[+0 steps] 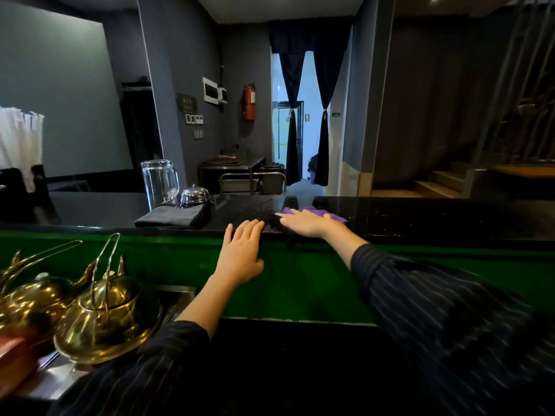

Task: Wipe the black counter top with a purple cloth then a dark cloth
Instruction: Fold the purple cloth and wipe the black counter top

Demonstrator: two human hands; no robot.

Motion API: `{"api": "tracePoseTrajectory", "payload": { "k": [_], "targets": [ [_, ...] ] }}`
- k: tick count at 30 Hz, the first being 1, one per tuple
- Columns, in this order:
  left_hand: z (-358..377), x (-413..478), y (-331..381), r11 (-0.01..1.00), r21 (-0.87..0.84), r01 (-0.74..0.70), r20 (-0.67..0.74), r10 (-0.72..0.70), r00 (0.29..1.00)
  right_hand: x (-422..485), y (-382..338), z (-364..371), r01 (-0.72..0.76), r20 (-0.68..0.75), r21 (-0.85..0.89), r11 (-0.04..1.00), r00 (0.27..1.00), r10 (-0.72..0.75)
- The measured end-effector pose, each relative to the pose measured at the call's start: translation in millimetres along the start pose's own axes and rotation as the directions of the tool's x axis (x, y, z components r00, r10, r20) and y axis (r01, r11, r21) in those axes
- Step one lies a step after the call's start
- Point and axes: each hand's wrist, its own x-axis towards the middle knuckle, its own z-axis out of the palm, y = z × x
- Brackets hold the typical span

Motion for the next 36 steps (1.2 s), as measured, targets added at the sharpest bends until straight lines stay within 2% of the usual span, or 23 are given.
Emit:
{"api": "tracePoseTrajectory", "payload": {
  "k": [2,5,8,10,12,15,17,19,21,23,28,31,36],
  "targets": [
    [1,-9,2,1.000,0.011,0.002,0.009,-0.002,1.000,-9,17,-4,-0.042,-0.010,0.027,0.999,0.999,0.042],
    [-1,-17,4,1.000,-0.005,0.008,0.046,-0.008,0.999,-15,26,-6,-0.182,-0.064,0.060,0.982,0.981,0.185],
    [-2,-23,3,1.000,0.013,0.000,0.085,-0.001,0.996,-6,3,1,-0.369,-0.162,-0.016,0.929,0.918,0.362],
    [-4,-22,4,1.000,0.029,-0.005,0.108,0.002,0.994,-2,-19,6,-0.437,-0.192,-0.041,0.898,0.886,0.422],
    [-5,-22,6,0.999,0.051,-0.003,0.118,-0.003,0.993,0,-37,13,-0.397,-0.220,-0.054,0.916,0.900,0.377],
    [-4,-26,8,0.997,0.077,0.006,0.120,-0.016,0.993,-9,-42,24,-0.194,-0.272,-0.099,0.976,0.949,0.161],
    [-4,-28,6,0.994,0.106,0.000,0.114,-0.012,0.993,-21,-33,28,-0.044,-0.296,-0.102,0.994,0.955,0.012],
    [-5,-30,1,0.992,0.124,-0.018,0.110,0.004,0.994,-28,-20,28,0.042,-0.289,-0.086,0.995,0.955,-0.065],
    [-5,-33,-7,0.987,0.156,-0.047,0.100,0.032,0.994,-29,-8,24,0.032,-0.254,-0.072,0.997,0.966,-0.049],
    [-4,-38,-14,0.980,0.185,-0.066,0.100,0.048,0.994,-25,-3,17,-0.038,-0.208,-0.042,0.998,0.978,0.029],
    [-6,-39,-14,0.982,0.183,-0.051,0.135,0.027,0.990,-3,-21,5,-0.156,-0.127,-0.049,0.986,0.981,0.149],
    [-7,-39,-11,0.989,0.144,-0.039,0.166,0.015,0.986,12,-34,4,-0.113,-0.059,-0.033,0.993,0.992,0.111],
    [-15,-35,-18,0.996,0.050,-0.070,0.176,0.060,0.983,18,-67,8,0.073,0.001,-0.052,0.996,0.997,-0.073]
  ]
}}
